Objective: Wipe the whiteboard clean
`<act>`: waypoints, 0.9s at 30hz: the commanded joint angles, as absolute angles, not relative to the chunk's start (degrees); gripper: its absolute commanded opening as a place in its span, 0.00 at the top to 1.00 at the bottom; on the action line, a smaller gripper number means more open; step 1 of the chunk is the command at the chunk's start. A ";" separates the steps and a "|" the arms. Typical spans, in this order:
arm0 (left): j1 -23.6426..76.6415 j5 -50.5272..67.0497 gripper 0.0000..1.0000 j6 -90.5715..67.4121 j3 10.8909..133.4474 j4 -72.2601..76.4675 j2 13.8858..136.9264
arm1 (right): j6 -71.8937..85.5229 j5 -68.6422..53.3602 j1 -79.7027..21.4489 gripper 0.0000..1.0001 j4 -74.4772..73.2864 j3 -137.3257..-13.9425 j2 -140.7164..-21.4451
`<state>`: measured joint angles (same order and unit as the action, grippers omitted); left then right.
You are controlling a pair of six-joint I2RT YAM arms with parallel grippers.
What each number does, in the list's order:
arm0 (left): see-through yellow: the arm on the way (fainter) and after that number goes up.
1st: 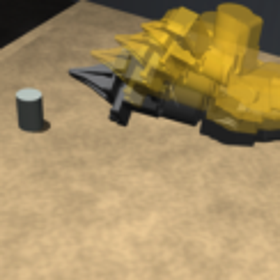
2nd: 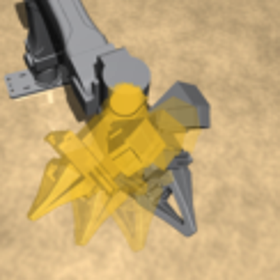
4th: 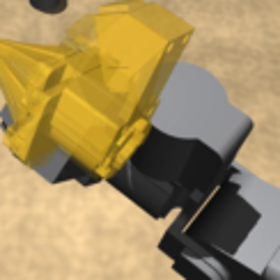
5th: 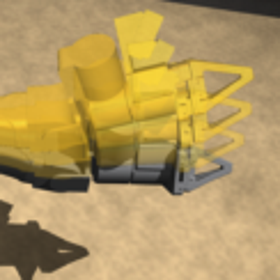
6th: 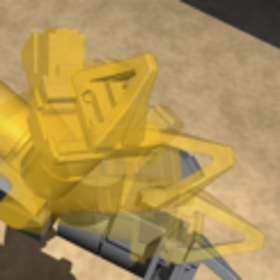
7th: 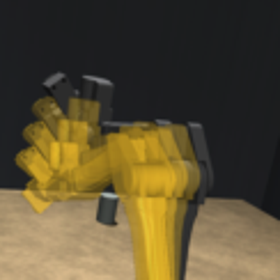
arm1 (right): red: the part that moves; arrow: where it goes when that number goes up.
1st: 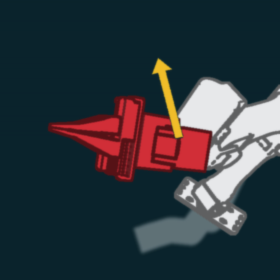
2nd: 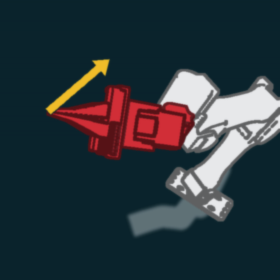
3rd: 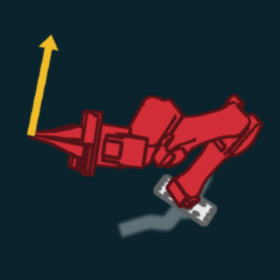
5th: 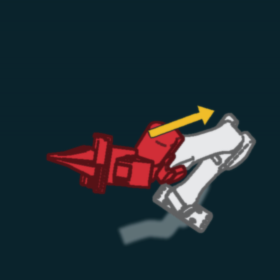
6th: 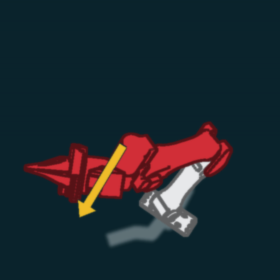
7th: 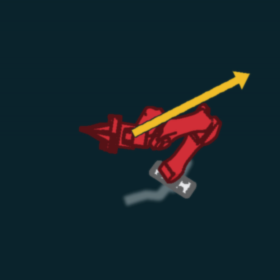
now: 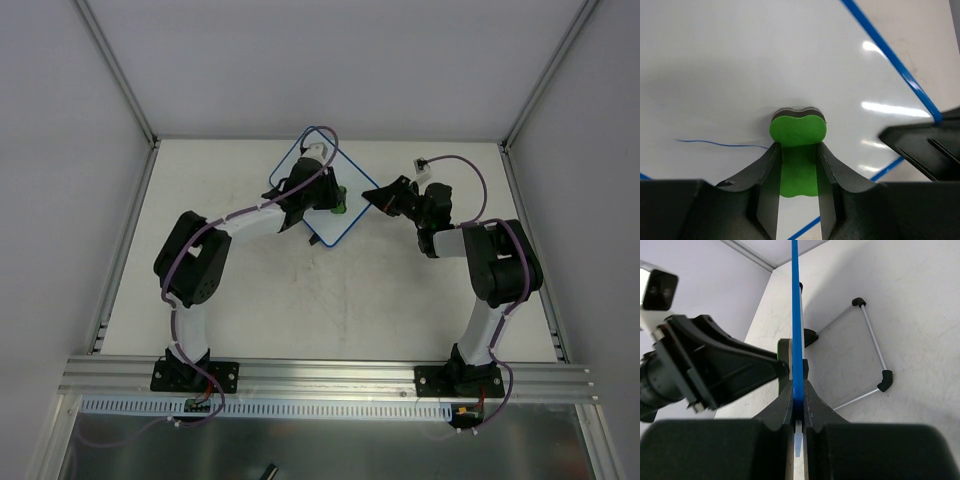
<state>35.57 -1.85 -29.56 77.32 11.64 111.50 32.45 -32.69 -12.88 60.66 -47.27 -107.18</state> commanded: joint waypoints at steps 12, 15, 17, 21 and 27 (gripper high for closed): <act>25.84 -8.69 1.00 -53.85 73.21 -5.35 118.21 | 32.87 -37.62 -14.50 1.00 65.48 -48.34 -106.61; 25.31 -10.02 1.00 -55.19 74.52 -8.96 118.56 | 32.96 -37.71 -14.50 1.00 65.65 -48.34 -106.70; 25.31 -10.02 1.00 -55.72 74.79 -9.58 118.74 | 33.13 -37.71 -14.41 1.00 65.65 -48.34 -106.79; 25.31 -11.07 1.00 -56.42 74.53 -10.90 118.04 | 33.31 -37.71 -14.41 1.00 65.92 -48.34 -106.87; 25.40 -10.03 1.00 -53.81 75.75 -11.16 118.82 | 33.40 -37.79 -14.24 1.00 66.01 -48.51 -107.05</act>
